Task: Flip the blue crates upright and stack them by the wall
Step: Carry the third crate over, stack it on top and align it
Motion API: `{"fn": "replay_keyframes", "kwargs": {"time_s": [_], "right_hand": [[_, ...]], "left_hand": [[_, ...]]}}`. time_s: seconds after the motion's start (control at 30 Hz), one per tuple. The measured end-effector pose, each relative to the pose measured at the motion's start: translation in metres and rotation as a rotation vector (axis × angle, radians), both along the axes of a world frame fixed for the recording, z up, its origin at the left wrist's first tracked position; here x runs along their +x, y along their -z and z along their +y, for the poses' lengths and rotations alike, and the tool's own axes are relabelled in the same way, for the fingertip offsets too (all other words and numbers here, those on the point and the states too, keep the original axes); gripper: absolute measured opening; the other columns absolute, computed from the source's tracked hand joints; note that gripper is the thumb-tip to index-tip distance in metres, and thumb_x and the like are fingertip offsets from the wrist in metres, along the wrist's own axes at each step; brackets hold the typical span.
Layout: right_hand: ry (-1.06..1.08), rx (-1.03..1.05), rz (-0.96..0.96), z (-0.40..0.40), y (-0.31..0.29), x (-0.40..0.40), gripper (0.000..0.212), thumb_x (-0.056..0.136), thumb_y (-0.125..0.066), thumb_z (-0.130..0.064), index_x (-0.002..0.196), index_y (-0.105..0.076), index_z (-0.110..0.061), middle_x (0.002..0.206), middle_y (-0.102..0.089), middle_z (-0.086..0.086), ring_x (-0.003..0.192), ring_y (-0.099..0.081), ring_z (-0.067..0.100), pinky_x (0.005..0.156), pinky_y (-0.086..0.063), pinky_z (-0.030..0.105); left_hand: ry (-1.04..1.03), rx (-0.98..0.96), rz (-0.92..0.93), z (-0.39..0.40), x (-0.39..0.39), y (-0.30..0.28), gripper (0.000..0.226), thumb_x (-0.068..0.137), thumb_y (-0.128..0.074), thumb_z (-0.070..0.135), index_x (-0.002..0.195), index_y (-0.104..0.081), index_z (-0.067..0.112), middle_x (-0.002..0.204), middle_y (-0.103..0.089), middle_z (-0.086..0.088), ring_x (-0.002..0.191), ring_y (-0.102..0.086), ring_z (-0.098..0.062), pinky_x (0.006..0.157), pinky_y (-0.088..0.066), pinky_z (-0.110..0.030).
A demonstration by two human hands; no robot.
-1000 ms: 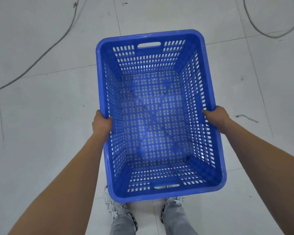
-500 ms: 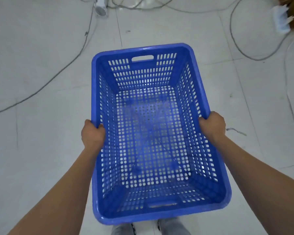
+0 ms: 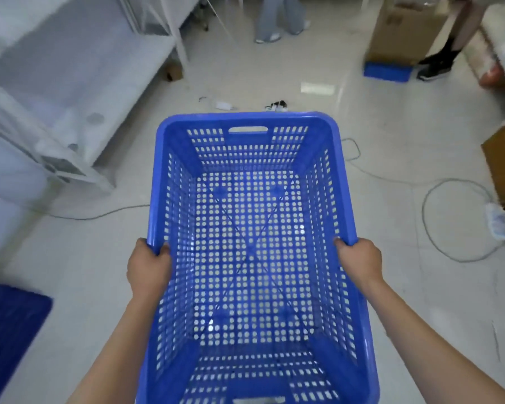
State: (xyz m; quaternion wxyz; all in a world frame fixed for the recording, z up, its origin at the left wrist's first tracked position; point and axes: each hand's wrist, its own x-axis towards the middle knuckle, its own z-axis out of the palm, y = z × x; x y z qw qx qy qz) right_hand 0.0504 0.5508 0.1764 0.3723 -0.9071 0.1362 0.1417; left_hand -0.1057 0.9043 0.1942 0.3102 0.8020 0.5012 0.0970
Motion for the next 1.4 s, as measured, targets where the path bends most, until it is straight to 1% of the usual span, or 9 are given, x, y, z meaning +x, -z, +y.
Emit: {"fn": "replay_keyframes", "kwargs": {"time_s": [0.17,0.33,0.43,0.53,0.73,1.0,1.07,1.23,1.4], "right_hand": [[-0.216,0.060,-0.143,0.035,-0.078,-0.031,0.039,0.088,-0.058,-0.032,0.063,-0.057,-0.003,0.062,-0.062,0.012,0.062,-0.060,0.034,0.060,-0.048,0.036],[-0.374,0.102,-0.256,0.054,-0.133,-0.085,0.043,0.090,-0.056,-0.033,0.061,-0.052,-0.001,0.060,-0.060,0.014,0.059,-0.057,0.032,0.054,-0.041,0.032],[-0.469,0.104,-0.302,0.060,-0.160,-0.120,0.045,0.090,-0.056,-0.035,0.064,-0.056,0.002,0.061,-0.062,0.016,0.061,-0.060,0.035,0.058,-0.046,0.035],[-0.571,0.115,-0.344,0.069,-0.190,-0.151,0.042,0.090,-0.057,-0.036,0.063,-0.058,-0.003,0.063,-0.064,0.014,0.064,-0.060,0.034,0.064,-0.048,0.038],[-0.767,0.206,-0.401,0.092,-0.236,-0.196,0.040,0.090,-0.058,-0.034,0.062,-0.059,-0.005,0.062,-0.064,0.013,0.063,-0.061,0.034,0.062,-0.049,0.038],[-0.986,0.312,-0.487,0.110,-0.306,-0.203,0.031,0.091,-0.058,-0.029,0.072,-0.065,-0.006,0.064,-0.059,0.006,0.064,-0.052,0.028,0.061,-0.037,0.031],[-0.990,0.352,-0.500,0.114,-0.316,-0.197,0.031,0.091,-0.058,-0.030,0.072,-0.064,-0.006,0.063,-0.058,0.005,0.064,-0.053,0.030,0.061,-0.037,0.031],[-1.047,0.399,-0.509,0.144,-0.338,-0.193,0.034,0.091,-0.057,-0.032,0.070,-0.062,-0.006,0.060,-0.056,0.001,0.063,-0.054,0.030,0.062,-0.038,0.030],[-1.117,0.461,-0.511,0.218,-0.348,-0.193,0.034,0.091,-0.057,-0.031,0.070,-0.064,-0.006,0.062,-0.061,0.001,0.063,-0.060,0.029,0.058,-0.039,0.030]], "left_hand": [[-0.176,0.043,-0.089,0.002,-0.095,-0.079,0.032,0.094,-0.062,0.035,0.101,-0.054,0.005,0.095,-0.063,-0.011,0.090,-0.061,-0.035,0.072,-0.041,-0.038],[-0.328,0.038,-0.243,-0.009,-0.201,-0.119,0.033,0.090,-0.064,0.042,0.101,-0.058,0.011,0.096,-0.069,-0.007,0.089,-0.064,-0.034,0.079,-0.052,-0.047],[-0.404,0.061,-0.309,-0.028,-0.260,-0.136,0.026,0.091,-0.060,0.040,0.101,-0.060,0.016,0.096,-0.070,-0.005,0.089,-0.065,-0.032,0.082,-0.053,-0.049],[-0.479,0.098,-0.372,-0.050,-0.315,-0.157,0.022,0.092,-0.056,0.044,0.099,-0.060,0.023,0.091,-0.070,0.001,0.085,-0.066,-0.028,0.080,-0.055,-0.048],[-0.666,0.191,-0.392,-0.096,-0.400,-0.205,0.022,0.095,-0.054,0.042,0.092,-0.057,0.020,0.082,-0.065,0.000,0.077,-0.063,-0.027,0.074,-0.055,-0.046],[-0.856,0.341,-0.376,-0.149,-0.423,-0.272,0.022,0.097,-0.054,0.039,0.094,-0.055,0.017,0.079,-0.062,-0.003,0.071,-0.062,-0.029,0.058,-0.044,-0.036],[-0.891,0.380,-0.355,-0.155,-0.420,-0.283,0.024,0.097,-0.053,0.040,0.095,-0.055,0.017,0.082,-0.062,-0.004,0.073,-0.062,-0.029,0.059,-0.043,-0.035],[-1.006,0.459,-0.343,-0.153,-0.421,-0.300,0.026,0.095,-0.054,0.043,0.100,-0.057,0.017,0.092,-0.068,-0.009,0.083,-0.065,-0.035,0.076,-0.056,-0.047],[-1.066,0.480,-0.383,-0.107,-0.423,-0.306,0.022,0.096,-0.055,0.041,0.102,-0.059,0.020,0.092,-0.068,-0.003,0.082,-0.066,-0.029,0.075,-0.056,-0.045]]}}
